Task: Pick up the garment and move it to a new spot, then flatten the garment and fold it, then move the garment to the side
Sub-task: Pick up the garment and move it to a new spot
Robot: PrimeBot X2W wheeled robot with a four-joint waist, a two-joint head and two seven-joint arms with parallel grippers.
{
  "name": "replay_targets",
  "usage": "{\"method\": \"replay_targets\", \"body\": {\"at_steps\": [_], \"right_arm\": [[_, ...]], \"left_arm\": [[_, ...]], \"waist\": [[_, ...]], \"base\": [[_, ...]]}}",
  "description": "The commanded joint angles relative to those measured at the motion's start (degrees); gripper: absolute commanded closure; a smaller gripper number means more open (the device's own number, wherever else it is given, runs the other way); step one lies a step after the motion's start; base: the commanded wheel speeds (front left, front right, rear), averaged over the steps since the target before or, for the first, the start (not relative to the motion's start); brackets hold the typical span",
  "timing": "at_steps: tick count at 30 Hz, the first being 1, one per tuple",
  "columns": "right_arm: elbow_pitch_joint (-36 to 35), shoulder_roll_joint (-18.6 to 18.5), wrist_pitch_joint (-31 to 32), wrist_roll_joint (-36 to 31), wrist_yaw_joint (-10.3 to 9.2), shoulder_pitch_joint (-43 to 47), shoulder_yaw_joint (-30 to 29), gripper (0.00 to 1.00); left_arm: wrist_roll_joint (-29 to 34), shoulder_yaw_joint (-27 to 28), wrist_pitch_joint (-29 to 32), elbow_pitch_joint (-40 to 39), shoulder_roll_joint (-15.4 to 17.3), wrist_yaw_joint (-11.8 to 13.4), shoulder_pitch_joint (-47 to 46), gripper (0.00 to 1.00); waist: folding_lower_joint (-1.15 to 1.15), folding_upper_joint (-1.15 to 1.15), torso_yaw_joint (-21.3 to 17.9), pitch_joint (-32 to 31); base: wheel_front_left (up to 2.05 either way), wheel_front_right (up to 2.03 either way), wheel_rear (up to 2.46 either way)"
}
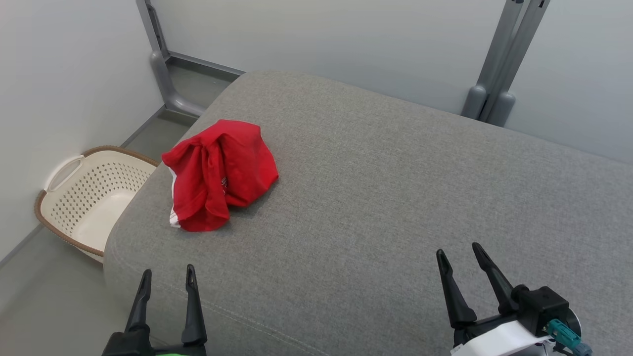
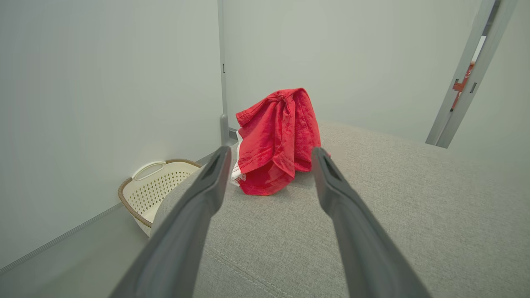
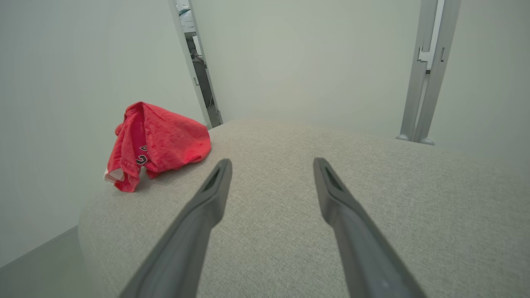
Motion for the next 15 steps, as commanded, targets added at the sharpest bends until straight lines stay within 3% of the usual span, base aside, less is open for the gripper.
{"method": "replay_targets", "body": {"at_steps": [1,7,15], "right_arm": [[0.2,-0.5,-0.1,0.2,0.01,0.0,0.0,0.0],[-0.6,-2.8,-0.1,-0.6,0.01,-1.7,0.3,0.0],[-2.0,-7.8,-0.1,-1.1,0.01,-6.0,0.5,0.0]], "left_arm": [[0.8,0.3,0.0,-0.2,0.1,0.0,-0.1,0.0],[2.1,2.3,0.0,-1.0,0.1,-1.3,-6.9,0.0],[3.9,3.7,0.0,7.4,2.2,-7.0,-25.7,0.0]], "waist": [[0.0,0.0,-0.4,0.4],[0.0,0.0,-2.0,4.5],[0.0,0.0,-4.6,13.5]], "base": [[0.0,0.0,0.0],[0.0,0.0,0.0],[0.0,0.0,0.0]]}}
